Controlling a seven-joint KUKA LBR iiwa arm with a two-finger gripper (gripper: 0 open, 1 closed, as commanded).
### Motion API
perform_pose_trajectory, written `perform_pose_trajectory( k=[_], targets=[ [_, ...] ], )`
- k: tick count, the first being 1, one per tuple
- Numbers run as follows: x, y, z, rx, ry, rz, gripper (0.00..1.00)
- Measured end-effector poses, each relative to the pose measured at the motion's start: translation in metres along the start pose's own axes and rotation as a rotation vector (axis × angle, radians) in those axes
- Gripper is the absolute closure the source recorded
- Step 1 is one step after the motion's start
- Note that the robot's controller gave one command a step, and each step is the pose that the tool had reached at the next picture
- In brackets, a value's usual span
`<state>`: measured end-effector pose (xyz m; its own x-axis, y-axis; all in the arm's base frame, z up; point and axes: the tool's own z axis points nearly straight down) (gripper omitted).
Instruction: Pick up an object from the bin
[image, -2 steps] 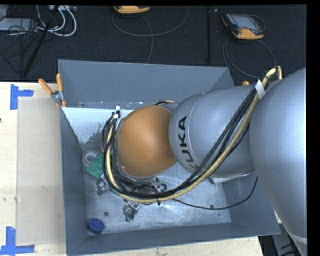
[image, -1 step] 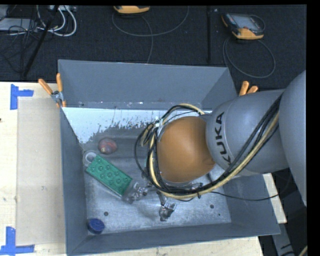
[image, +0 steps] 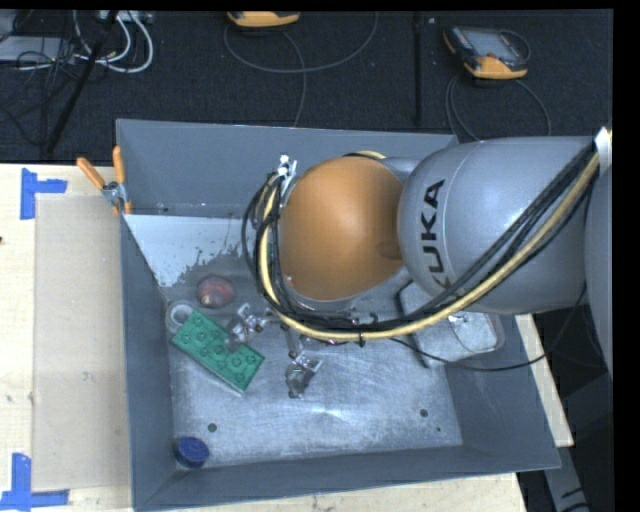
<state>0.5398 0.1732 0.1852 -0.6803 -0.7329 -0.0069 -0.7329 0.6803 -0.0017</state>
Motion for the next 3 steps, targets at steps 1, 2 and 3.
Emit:
perform_pose_trajectory(
  k=[1, 2, 3],
  targets=[
    [-0.040, -0.008, 0.110, -0.005, 0.004, -0.353, 0.00],
    [-0.042, -0.008, 0.107, -0.004, 0.000, -0.351, 1.00],
    [-0.049, -0.001, -0.012, 0.001, -0.001, -0.355, 1.00]
  ],
)
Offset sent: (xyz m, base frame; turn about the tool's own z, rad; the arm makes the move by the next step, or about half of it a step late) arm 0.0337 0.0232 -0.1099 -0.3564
